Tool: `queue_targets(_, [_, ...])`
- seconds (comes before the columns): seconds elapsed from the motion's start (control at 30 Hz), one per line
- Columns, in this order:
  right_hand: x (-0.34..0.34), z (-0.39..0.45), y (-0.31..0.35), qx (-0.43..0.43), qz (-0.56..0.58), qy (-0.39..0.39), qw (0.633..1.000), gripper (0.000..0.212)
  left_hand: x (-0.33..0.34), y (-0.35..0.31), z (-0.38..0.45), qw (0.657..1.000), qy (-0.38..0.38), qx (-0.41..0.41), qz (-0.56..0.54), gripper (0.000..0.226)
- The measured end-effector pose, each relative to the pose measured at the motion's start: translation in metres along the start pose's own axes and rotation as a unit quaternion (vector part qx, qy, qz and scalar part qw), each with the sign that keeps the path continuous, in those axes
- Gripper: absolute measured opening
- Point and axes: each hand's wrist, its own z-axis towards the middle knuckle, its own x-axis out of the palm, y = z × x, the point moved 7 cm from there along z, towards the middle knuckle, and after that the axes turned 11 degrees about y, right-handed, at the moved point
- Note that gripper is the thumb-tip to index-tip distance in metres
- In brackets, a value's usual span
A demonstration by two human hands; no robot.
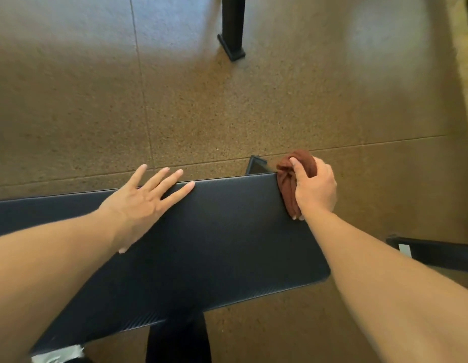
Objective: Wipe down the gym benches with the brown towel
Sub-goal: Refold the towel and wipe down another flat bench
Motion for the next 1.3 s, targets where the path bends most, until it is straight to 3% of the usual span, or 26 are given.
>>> queue_targets(0.13, [-0.012, -0.026, -0.059, 0.186, 0.09, -0.071, 0.976, 0.065, 0.002, 0.002, -0.002, 1.0, -0.021, -0.002, -0.008, 0.179])
queue_targets(0.3, [-0.001, -0.088, -0.085, 0.214, 0.072, -0.11, 0.968, 0.07, 0.018, 0.007, -0.008, 0.994, -0.084, 0.033, -0.057, 0.157])
queue_targets(0.37, [0.015, -0.11, -0.068, 0.188, 0.076, -0.12, 0.972, 0.067, 0.039, 0.018, -0.019, 0.983, -0.117, 0.046, -0.134, 0.132])
queue_targets(0.47, [0.066, -0.147, -0.007, 0.068, 0.045, -0.055, 0.995, 0.068, 0.101, 0.037, -0.047, 0.952, -0.193, -0.016, -0.237, 0.098])
queue_targets(0.63, [0.186, -0.241, 0.128, -0.178, -0.069, 0.063, 0.98, 0.059, 0.246, 0.029, -0.106, 0.914, -0.263, -0.077, -0.3, 0.073])
queue_targets(0.83, [0.323, -0.386, 0.255, -0.372, -0.159, 0.156, 0.901, 0.056, 0.394, 0.037, -0.173, 0.864, -0.268, -0.174, -0.389, 0.069])
queue_targets(0.9, [0.368, -0.448, 0.287, -0.455, -0.195, 0.182, 0.849, 0.056, 0.437, 0.049, -0.197, 0.822, -0.27, -0.233, -0.443, 0.066])
queue_targets(1.0, [0.427, -0.537, 0.318, -0.581, -0.25, 0.235, 0.738, 0.054, 0.506, 0.06, -0.227, 0.757, -0.247, -0.299, -0.525, 0.064])
queue_targets(1.07, [0.45, -0.573, 0.33, -0.62, -0.278, 0.253, 0.689, 0.055, 0.546, 0.057, -0.242, 0.747, -0.234, -0.319, -0.535, 0.069])
queue_targets(1.13, [0.467, -0.594, 0.339, -0.63, -0.31, 0.262, 0.662, 0.057, 0.58, 0.053, -0.253, 0.73, -0.222, -0.335, -0.553, 0.077])
queue_targets(1.3, [0.516, -0.66, 0.39, -0.689, -0.349, 0.267, 0.576, 0.065, 0.652, 0.069, -0.276, 0.567, -0.207, -0.413, -0.682, 0.09])
